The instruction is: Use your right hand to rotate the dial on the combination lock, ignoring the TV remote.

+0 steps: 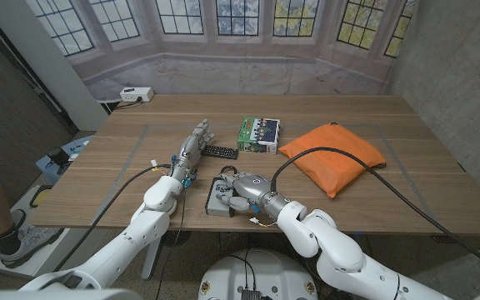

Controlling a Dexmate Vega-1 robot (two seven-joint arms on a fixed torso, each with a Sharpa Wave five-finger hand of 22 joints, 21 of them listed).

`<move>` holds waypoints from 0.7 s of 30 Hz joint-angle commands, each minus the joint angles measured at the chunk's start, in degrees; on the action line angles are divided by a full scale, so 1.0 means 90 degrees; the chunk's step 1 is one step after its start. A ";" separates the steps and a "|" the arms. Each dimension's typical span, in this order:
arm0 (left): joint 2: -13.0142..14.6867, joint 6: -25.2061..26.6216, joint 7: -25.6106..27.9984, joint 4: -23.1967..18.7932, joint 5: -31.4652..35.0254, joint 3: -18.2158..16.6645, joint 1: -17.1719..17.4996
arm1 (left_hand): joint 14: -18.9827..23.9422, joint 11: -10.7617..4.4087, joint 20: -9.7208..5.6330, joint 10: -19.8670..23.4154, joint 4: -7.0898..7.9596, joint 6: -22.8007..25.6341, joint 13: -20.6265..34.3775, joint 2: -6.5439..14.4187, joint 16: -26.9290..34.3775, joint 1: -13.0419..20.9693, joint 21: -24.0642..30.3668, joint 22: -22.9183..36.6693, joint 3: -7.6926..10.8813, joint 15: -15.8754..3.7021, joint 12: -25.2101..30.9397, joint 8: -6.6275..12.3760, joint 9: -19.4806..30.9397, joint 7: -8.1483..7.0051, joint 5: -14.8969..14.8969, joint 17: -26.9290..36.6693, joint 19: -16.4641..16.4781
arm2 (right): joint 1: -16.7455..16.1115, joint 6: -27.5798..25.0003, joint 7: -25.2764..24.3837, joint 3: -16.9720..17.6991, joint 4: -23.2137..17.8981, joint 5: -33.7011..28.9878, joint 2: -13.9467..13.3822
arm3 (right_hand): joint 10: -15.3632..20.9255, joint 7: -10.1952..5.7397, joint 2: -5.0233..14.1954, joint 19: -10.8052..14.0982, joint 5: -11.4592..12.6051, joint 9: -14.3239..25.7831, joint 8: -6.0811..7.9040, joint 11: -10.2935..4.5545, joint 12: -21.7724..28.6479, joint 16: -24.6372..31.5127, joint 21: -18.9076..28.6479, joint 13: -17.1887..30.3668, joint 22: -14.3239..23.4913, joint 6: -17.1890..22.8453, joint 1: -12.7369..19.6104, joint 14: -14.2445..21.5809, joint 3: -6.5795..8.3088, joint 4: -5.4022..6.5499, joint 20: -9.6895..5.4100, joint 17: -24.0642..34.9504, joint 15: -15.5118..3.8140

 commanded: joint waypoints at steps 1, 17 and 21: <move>-0.0009 -0.0053 -0.0079 0.0051 -0.0044 -0.0001 -0.0003 | 0.0045 0.0053 0.0002 0.0034 -0.0009 -0.0010 0.0030 -0.0003 0.0039 0.0072 -0.0005 0.0026 0.0046 0.0011 0.0052 0.0021 0.0039 -0.0014 0.0020 0.0020 0.0065 | -0.0059 0.0010 -0.0006 -0.0067 -0.0053 -0.0086 -0.0005 | 0.0198 0.0028 0.0009 0.0116 -0.0017 0.0015 0.0048 -0.0120 0.0062 0.0056 0.0027 0.0024 0.0015 0.0103 0.0094 0.0096 0.0063 -0.0014 -0.0554 0.0011 -0.0436; 0.0011 -0.0178 -0.0060 -0.0003 -0.0047 -0.0039 0.0127 | 0.0059 0.0059 -0.0003 0.0037 -0.0006 -0.0010 0.0030 -0.0005 0.0039 0.0073 -0.0001 0.0026 0.0052 0.0012 0.0052 0.0020 0.0039 -0.0014 0.0022 0.0023 0.0081 | -0.0185 0.0071 0.0000 -0.0088 -0.0149 -0.0280 -0.0058 | 0.0342 0.0017 0.0040 0.0175 -0.0015 0.0015 0.0058 -0.0200 0.0072 0.0058 0.0025 0.0022 0.0015 0.0210 0.0162 0.0177 0.0149 -0.0064 -0.0591 0.0007 -0.0483; -0.0022 -0.0229 -0.0093 0.0056 -0.0060 -0.0034 0.0117 | 0.0062 0.0052 -0.0003 0.0037 -0.0010 -0.0009 0.0030 -0.0009 0.0038 0.0077 0.0000 0.0026 0.0055 0.0009 0.0051 0.0020 0.0039 -0.0016 0.0023 0.0021 0.0083 | -0.0206 0.0085 -0.0006 -0.0069 -0.0164 -0.0320 -0.0062 | 0.0359 0.0024 0.0049 0.0187 -0.0015 0.0015 0.0054 -0.0206 0.0067 0.0058 0.0024 0.0022 0.0015 0.0219 0.0173 0.0193 0.0170 -0.0070 -0.0594 0.0008 -0.0498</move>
